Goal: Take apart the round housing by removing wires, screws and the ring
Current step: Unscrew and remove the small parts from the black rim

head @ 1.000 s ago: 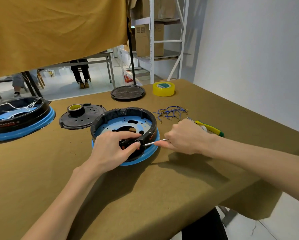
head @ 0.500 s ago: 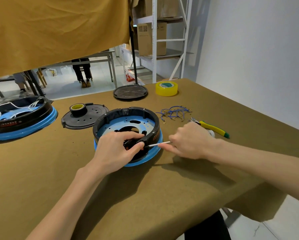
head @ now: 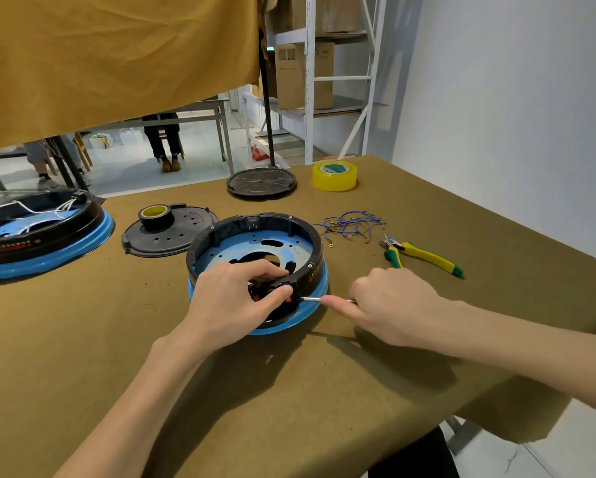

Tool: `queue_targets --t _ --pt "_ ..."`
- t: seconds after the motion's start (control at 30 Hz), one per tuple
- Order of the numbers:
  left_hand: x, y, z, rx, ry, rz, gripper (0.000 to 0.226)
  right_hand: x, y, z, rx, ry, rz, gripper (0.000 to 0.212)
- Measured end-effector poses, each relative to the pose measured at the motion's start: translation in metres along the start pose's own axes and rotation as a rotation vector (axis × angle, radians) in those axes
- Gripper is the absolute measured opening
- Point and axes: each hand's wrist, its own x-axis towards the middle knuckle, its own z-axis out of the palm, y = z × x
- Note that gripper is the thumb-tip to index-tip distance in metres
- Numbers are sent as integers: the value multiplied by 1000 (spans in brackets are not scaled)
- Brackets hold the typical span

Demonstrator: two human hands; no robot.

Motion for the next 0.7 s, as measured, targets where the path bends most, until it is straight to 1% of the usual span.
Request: queue_targets --t 0.07,0.2,0.33,0.47,0.5,0.53,0.6,0.63,0.67,0.7 --pt "0 1 -1 -19 6 -7 43 -5 -10 -4 68 -16 58 77" --pt "0 1 -4 -53 -6 -20 41 -10 -17 -16 72 -17 110 75" --pt "0 1 -8 -64 -43 -28 36 -12 -20 -17 22 -30 122 76" --pt "0 1 -10 -78 -87 -35 36 -11 -21 -13 37 3 117 75" --pt "0 1 -11 -80 -96 -38 36 -10 -21 -13 92 -31 129 75" --pt "0 1 -11 -82 -100 -40 36 -9 -18 -14 201 -115 163 75" --pt "0 0 -11 -87 -96 -45 34 -6 -13 -14 551 -336 255 77" --pt "0 0 -10 -91 -93 -45 34 -5 -13 -14 642 -386 271 78" --pt "0 0 -9 -92 -91 -47 34 -6 -14 -14 604 -354 252 76" --pt "1 0 -9 -87 -88 -49 33 -7 -17 -16 476 -285 225 75"
